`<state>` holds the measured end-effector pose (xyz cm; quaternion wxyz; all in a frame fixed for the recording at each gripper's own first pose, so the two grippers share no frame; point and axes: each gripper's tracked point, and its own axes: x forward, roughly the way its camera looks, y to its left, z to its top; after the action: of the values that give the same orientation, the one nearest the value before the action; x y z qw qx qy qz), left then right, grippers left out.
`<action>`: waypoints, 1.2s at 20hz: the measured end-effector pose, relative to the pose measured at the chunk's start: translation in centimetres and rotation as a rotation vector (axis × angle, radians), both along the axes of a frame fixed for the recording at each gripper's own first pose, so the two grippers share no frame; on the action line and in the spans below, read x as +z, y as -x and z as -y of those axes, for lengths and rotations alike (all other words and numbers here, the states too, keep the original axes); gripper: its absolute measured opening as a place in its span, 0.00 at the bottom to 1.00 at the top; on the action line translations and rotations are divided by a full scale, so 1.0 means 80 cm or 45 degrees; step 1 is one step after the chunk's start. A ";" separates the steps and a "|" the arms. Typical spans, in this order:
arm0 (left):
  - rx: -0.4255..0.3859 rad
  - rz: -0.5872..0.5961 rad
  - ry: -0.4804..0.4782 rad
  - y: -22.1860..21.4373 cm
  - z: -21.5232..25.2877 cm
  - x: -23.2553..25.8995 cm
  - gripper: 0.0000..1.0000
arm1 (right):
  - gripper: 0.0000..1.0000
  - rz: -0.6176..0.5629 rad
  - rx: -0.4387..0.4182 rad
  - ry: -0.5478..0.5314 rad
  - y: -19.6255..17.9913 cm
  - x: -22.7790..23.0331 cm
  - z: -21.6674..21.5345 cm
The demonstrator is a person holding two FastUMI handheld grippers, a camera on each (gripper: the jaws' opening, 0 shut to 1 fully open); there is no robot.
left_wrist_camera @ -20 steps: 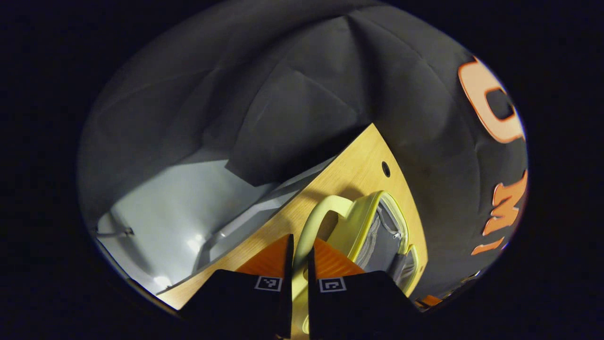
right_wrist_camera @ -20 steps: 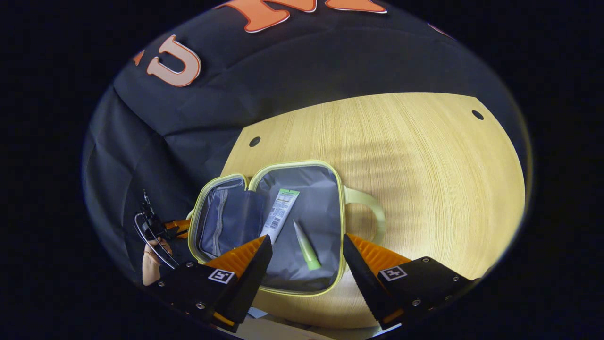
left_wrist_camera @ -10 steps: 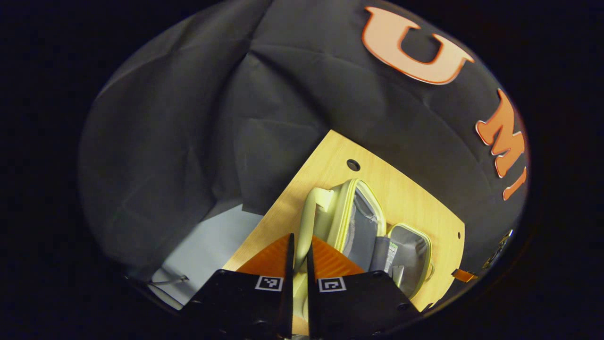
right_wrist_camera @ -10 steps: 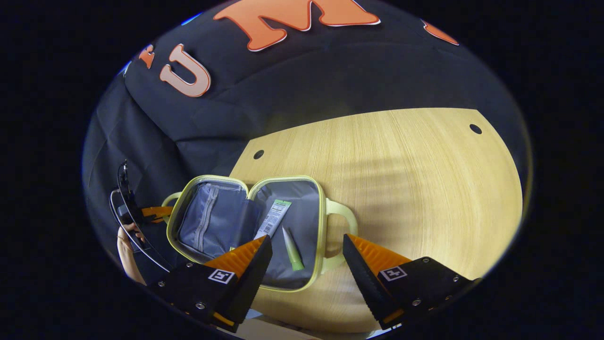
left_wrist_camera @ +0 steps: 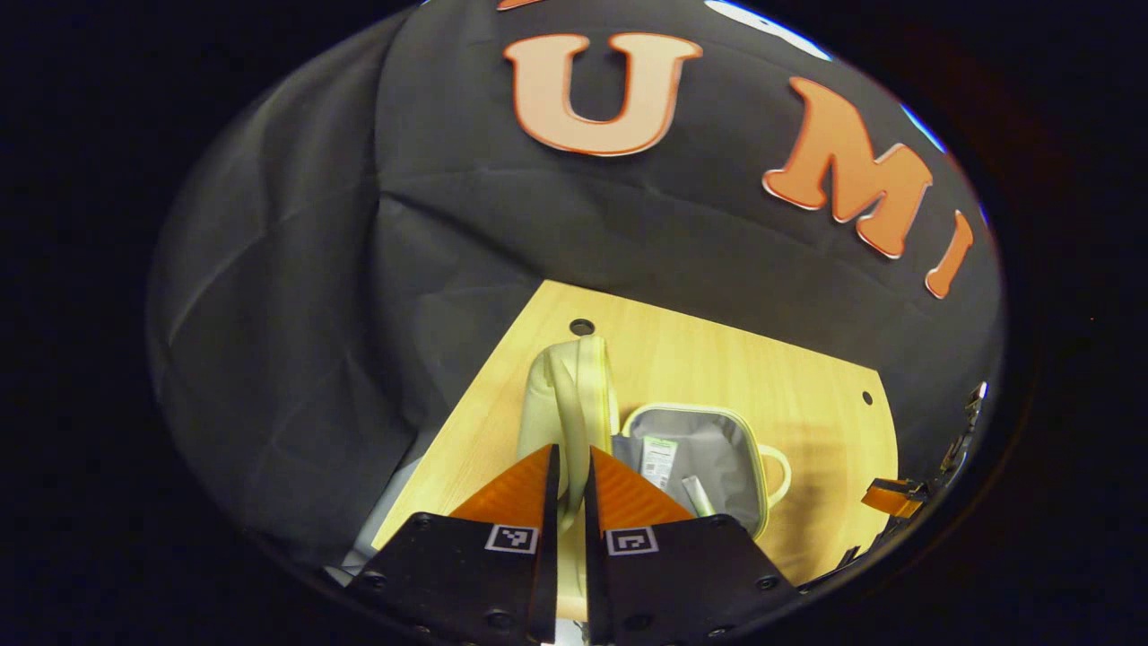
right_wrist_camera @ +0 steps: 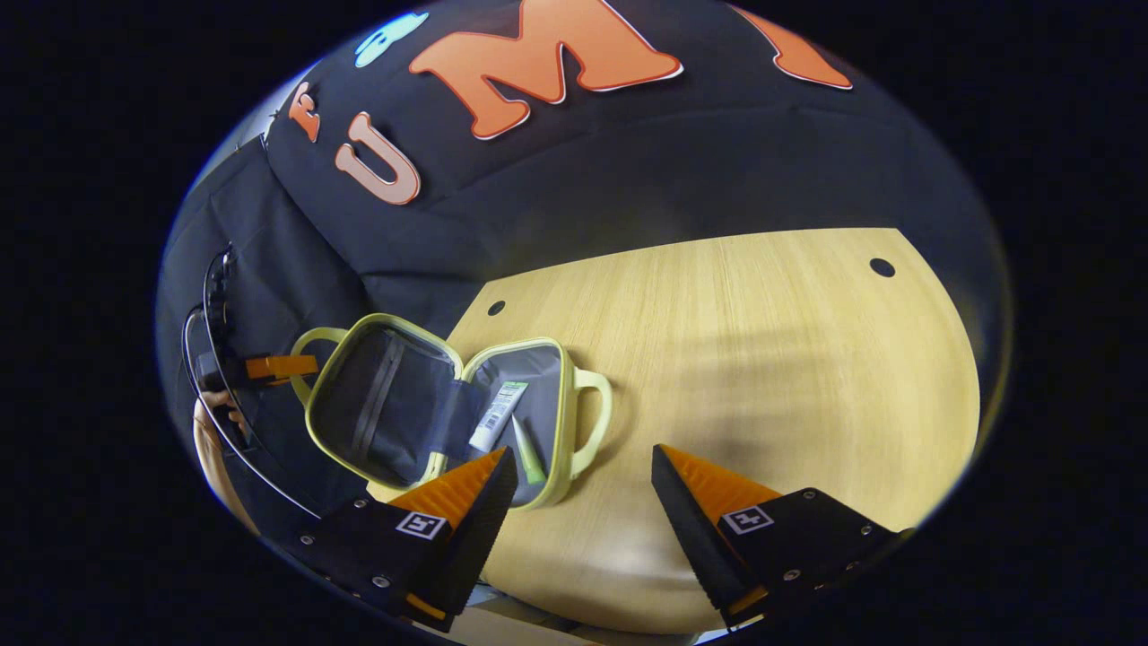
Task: First open the suitcase, pack the skin care products into it, and then close the suitcase.
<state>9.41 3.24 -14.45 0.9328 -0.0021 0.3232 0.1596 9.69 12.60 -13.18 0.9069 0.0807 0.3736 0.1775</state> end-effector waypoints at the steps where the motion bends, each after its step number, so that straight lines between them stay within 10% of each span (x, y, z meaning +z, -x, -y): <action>1: -0.012 -0.004 -0.019 -0.004 0.014 0.000 0.14 | 0.96 0.010 -0.003 -0.007 0.005 0.005 0.012; 12: -0.226 -0.155 -0.284 -0.050 0.151 -0.034 0.14 | 0.96 0.018 -0.159 -0.042 0.046 0.013 0.134; 24: -0.556 -0.397 -0.120 -0.090 0.320 -0.186 0.14 | 0.96 -0.015 -0.232 -0.007 0.068 -0.009 0.188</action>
<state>16.64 -22.34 -29.34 0.8831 0.1356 0.4479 -0.0323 4.26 -2.43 -13.88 0.9168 0.1180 0.3695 0.0947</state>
